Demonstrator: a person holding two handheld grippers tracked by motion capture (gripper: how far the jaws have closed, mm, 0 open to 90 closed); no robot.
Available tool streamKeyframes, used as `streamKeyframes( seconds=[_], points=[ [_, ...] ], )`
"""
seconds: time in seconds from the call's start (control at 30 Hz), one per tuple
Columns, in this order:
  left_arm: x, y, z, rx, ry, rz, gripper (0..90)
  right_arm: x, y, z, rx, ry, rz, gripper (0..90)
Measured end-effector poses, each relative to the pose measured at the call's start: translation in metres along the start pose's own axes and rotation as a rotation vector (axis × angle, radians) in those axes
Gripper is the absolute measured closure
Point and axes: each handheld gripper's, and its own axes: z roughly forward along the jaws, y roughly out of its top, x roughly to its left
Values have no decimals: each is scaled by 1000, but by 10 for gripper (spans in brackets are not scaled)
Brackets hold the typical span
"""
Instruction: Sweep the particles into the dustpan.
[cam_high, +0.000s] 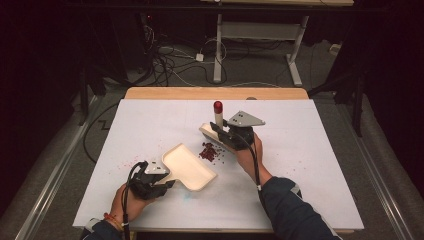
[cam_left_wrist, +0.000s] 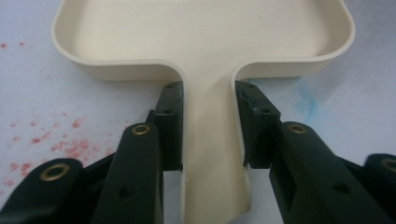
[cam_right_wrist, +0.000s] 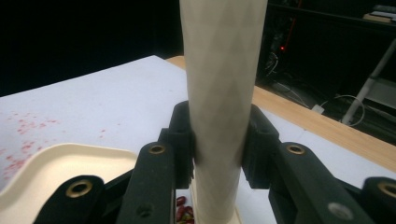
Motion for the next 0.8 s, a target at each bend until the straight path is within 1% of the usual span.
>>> streamKeyframes(
  seconds=[0.1,0.13,0.17,0.2,0.27,0.3,0.47,0.5,0.57,0.6,0.67,0.77,0.8],
  points=[
    [-3,6,5,6,2,2,637,7,1,0,0,29,10,703],
    [-3,6,5,6,2,2,637,7,1,0,0,29,10,703],
    [-4,10,8,7,1,5,637,13,2,1,5,30,-2,702],
    [-4,11,8,11,3,7,637,16,2,2,5,29,-7,702],
    [-5,13,10,8,1,5,637,19,2,2,2,41,1,703],
    [-5,15,11,15,1,7,637,21,2,2,-1,48,0,703],
    [-6,19,13,16,-2,9,637,34,2,0,5,43,-16,702],
    [-6,19,14,15,-2,8,637,37,2,-1,0,40,-12,703],
    [-6,21,14,19,-4,12,637,41,2,-3,-1,53,-2,704],
    [-5,22,14,18,-6,8,637,44,2,-5,-1,56,-5,704],
    [-5,24,15,23,-7,13,637,49,3,-6,3,62,-22,704],
    [-5,24,17,26,-3,11,636,55,4,-8,-8,77,-25,705],
    [-5,24,18,27,-3,12,636,58,4,-9,-9,75,-27,705]
  ],
)
